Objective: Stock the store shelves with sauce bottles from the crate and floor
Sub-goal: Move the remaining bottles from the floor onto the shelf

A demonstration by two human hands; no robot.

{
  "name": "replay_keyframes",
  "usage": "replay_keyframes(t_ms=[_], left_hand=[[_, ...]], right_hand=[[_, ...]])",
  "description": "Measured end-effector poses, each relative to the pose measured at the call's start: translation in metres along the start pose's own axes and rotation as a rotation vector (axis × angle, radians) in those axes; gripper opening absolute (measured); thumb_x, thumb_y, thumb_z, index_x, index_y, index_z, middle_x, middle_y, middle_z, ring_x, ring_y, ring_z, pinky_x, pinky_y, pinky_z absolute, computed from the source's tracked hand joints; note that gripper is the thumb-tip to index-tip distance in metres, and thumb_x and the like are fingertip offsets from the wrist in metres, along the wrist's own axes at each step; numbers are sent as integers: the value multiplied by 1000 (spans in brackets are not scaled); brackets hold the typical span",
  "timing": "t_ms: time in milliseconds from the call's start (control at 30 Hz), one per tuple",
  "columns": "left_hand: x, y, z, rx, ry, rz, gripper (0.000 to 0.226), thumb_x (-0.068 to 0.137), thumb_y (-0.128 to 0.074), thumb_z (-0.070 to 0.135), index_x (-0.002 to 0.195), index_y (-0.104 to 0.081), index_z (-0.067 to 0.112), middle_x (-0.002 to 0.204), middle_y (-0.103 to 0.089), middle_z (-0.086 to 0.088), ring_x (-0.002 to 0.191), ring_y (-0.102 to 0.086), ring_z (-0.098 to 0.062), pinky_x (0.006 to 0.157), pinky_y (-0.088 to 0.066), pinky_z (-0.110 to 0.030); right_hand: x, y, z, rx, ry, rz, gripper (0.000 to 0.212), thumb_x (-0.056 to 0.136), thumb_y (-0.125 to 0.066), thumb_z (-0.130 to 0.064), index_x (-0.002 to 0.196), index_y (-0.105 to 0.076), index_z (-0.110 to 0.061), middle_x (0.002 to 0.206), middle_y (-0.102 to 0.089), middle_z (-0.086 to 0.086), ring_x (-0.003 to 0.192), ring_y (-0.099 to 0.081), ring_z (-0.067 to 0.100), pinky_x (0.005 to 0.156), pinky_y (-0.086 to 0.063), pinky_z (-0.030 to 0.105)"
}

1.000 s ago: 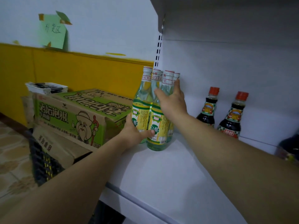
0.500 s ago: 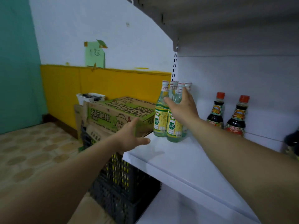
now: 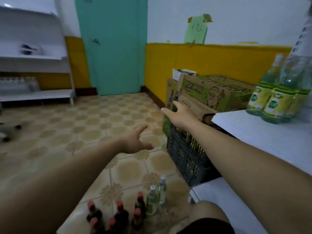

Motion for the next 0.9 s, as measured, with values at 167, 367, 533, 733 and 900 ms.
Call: replay_keyframes(t_ms=[167,367,533,733,900], left_hand=[[-52,-25,-116,20,266,4,88,87,-61,47,153,-9,25,160,-11,-1,145,-19,-23,114,-22,-36],[-95,-72,-244,69,520,-72,91,85,-61,51,153,-9,19,160,-11,-3,146,-16,-23,118,-20,-38],[-96,-108,-325,36,646,-120,92,84,-62,53,153,-10,20,160,-11,-6,147,-12,-24,118,-18,-41],[-80,-159,-419,-9,755,-196,90,87,-58,52,153,-8,18,160,-10,-6,147,-12,-24,118,-19,-40],[-58,-201,-491,-32,818,-224,88,88,-55,54,153,-10,16,159,-14,-8,146,-13,-26,118,-19,-41]], right_hand=[[-10,-128,-20,-82,88,-217,84,82,-50,-71,152,-27,-30,159,-25,1,143,-29,28,113,-32,43],[-31,-266,-17,-356,276,-562,85,88,-44,-69,155,-15,-26,163,-12,-1,148,-15,25,117,-20,44],[-26,-365,-8,-431,331,-731,85,88,-43,-68,154,-16,-23,162,-17,3,147,-18,26,117,-23,43],[-23,-484,13,-481,336,-928,82,91,-44,-63,155,-14,-22,163,-11,4,148,-14,26,117,-20,42],[-21,-578,32,-496,318,-1026,74,92,-47,-55,152,-21,-21,158,-23,6,142,-27,29,111,-32,45]])
Point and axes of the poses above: each hand's wrist, its own x-axis towards the middle knuckle, its own y-axis out of the back of the hand, z = x × y, the point moved 9 cm from there along x, towards the middle knuckle
